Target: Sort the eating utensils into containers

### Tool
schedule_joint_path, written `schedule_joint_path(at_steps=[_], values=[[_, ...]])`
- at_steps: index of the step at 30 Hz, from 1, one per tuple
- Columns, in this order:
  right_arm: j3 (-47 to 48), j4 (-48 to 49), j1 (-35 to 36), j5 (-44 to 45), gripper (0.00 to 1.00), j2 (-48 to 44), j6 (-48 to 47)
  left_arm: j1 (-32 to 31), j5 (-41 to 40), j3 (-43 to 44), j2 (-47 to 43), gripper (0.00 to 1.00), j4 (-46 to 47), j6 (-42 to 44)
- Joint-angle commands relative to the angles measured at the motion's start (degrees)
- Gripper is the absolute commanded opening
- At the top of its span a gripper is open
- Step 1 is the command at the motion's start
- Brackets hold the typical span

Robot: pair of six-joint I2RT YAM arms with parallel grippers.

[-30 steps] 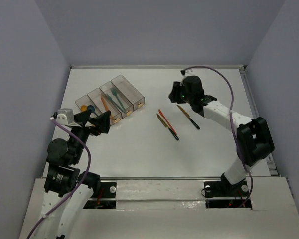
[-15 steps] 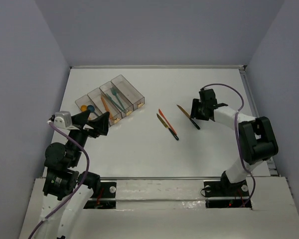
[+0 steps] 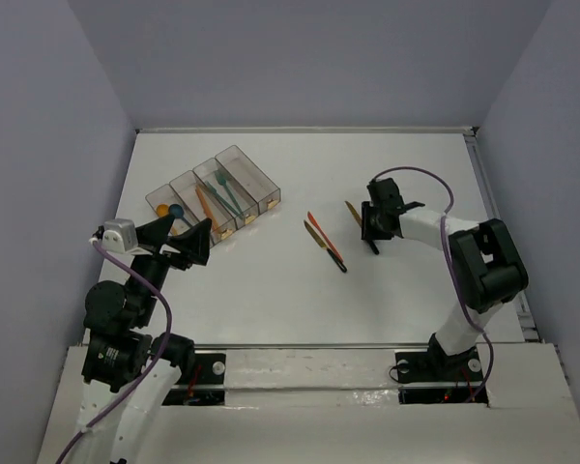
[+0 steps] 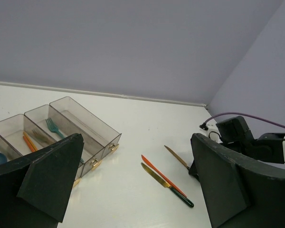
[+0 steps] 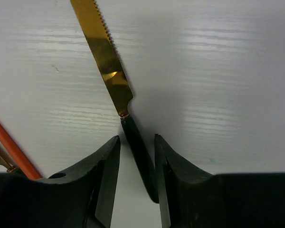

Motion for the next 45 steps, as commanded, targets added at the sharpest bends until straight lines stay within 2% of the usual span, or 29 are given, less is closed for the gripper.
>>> schedule_joint_path(at_steps=[1, 5, 6, 10, 17, 23, 31, 34, 39, 42, 45], values=[[2.79, -3.80, 3.23, 1.17, 0.40, 3.91, 1.05, -0.23, 0.44, -0.17, -0.50, 0.99, 3.00, 0.15], [3.93, -4.07, 4.38, 2.67, 0.27, 6.81, 1.32, -0.23, 0.35, -0.08, -0.59, 0.99, 3.00, 0.15], [4.20, -4.07, 4.90, 3.36, 0.16, 7.34, 1.23, -0.23, 0.35, -0.08, -0.68, 0.99, 3.00, 0.15], [4.81, -3.80, 4.90, 4.86, 0.00, 7.52, 0.88, -0.23, 0.26, -0.08, -0.59, 0.99, 2.91, 0.15], [8.49, -0.12, 6.57, 1.46, 0.00, -1.43, -3.16, -0.23, 0.44, -0.09, -0.41, 0.99, 2.91, 0.15], [16.49, 4.18, 11.05, -3.66, 0.00, -0.22, -4.92, -0.23, 0.70, -0.08, 0.03, 0.99, 3.00, 0.15], [39.33, 6.83, 15.54, -15.95, 0.00, 15.59, -4.48, -0.23, 0.88, 0.00, 0.73, 0.99, 2.91, 0.15], [52.84, 6.31, 16.94, -16.84, 0.00, 25.50, -4.57, -0.23, 0.97, 0.00, 0.73, 0.99, 2.91, 0.15], [67.96, 5.07, 16.95, -17.90, 0.00, 34.31, -4.48, -0.76, 0.97, 0.09, 0.82, 0.99, 2.73, 0.24], [76.23, 3.23, 16.95, -19.82, 0.00, 41.60, -3.79, -0.76, 0.88, 0.09, 0.99, 0.99, 2.73, 0.24], [79.42, 3.05, 16.95, -20.71, 0.00, 44.25, -3.34, -0.76, 0.97, 0.09, 1.08, 0.99, 2.73, 0.24]])
